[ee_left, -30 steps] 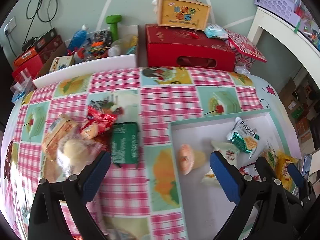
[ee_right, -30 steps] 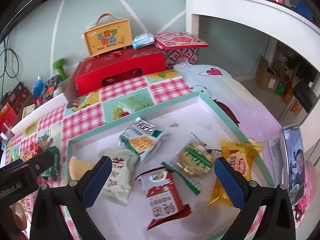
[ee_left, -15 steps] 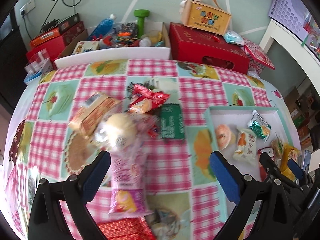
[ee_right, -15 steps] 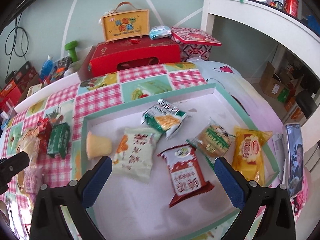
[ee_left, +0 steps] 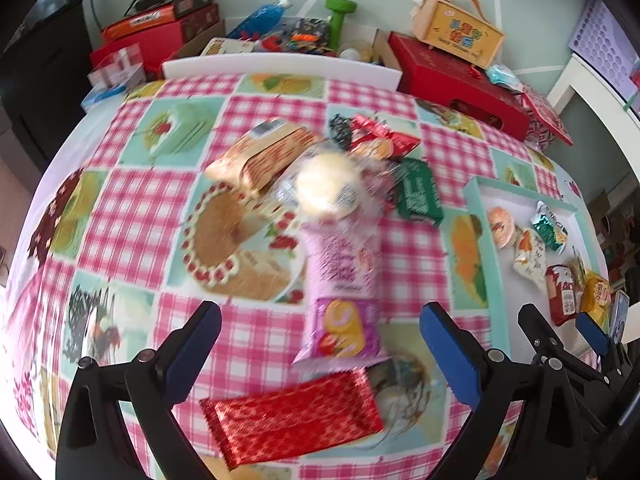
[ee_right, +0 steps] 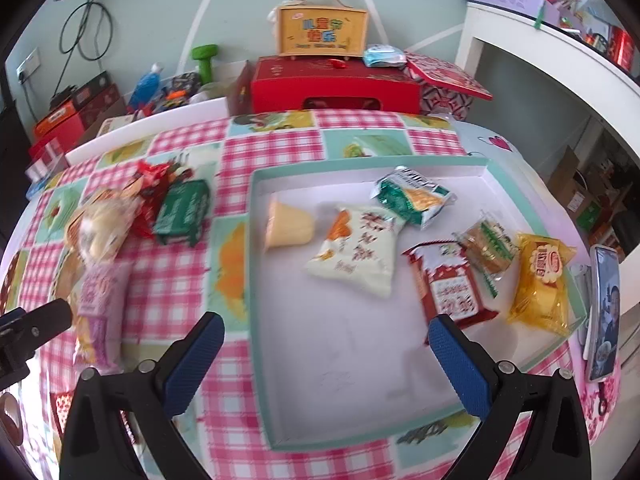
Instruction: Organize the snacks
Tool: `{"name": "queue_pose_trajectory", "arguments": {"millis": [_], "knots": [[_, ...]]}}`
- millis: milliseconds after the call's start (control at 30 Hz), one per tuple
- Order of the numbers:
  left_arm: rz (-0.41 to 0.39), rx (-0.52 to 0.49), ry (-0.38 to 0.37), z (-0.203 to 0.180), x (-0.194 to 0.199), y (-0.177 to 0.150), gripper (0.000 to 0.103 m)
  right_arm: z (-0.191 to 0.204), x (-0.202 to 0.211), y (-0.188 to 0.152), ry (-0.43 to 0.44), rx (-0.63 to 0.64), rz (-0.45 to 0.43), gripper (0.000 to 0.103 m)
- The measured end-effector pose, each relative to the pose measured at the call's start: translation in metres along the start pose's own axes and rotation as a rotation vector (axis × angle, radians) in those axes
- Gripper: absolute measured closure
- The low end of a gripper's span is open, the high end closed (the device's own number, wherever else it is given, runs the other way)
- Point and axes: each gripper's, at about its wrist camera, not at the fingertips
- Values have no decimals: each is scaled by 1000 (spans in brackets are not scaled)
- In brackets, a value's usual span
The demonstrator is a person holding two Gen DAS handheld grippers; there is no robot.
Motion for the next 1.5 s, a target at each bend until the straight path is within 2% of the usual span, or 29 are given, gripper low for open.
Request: {"name": "queue_pose_trajectory", "arguments": {"millis": [333, 733, 967, 1067, 1333, 1500], "knots": [[11, 102, -11, 30, 7, -20, 4, 20, 14, -31, 23, 63, 7, 0], [48, 179, 14, 52, 5, -49, 4, 28, 24, -55, 56, 81, 24, 0], [19, 243, 106, 71, 11, -53, 4, 25, 24, -57, 61, 67, 30, 0], [28, 225, 86, 71, 13, -55, 4, 23, 24, -58, 64, 60, 32, 0], [141, 36, 3, 34, -3, -67, 4, 19, 21, -57, 71, 43, 41, 0], [163, -18, 7, 22, -4, -74, 4, 14, 18, -56, 70, 22, 56, 0]]}}
Point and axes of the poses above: each gripper's, at about its wrist camera, not at the fingertips, and x roughly against the way its jaws point, z to its left, y to its top, and after that the axes turned 15 degrees about -y, right-handed
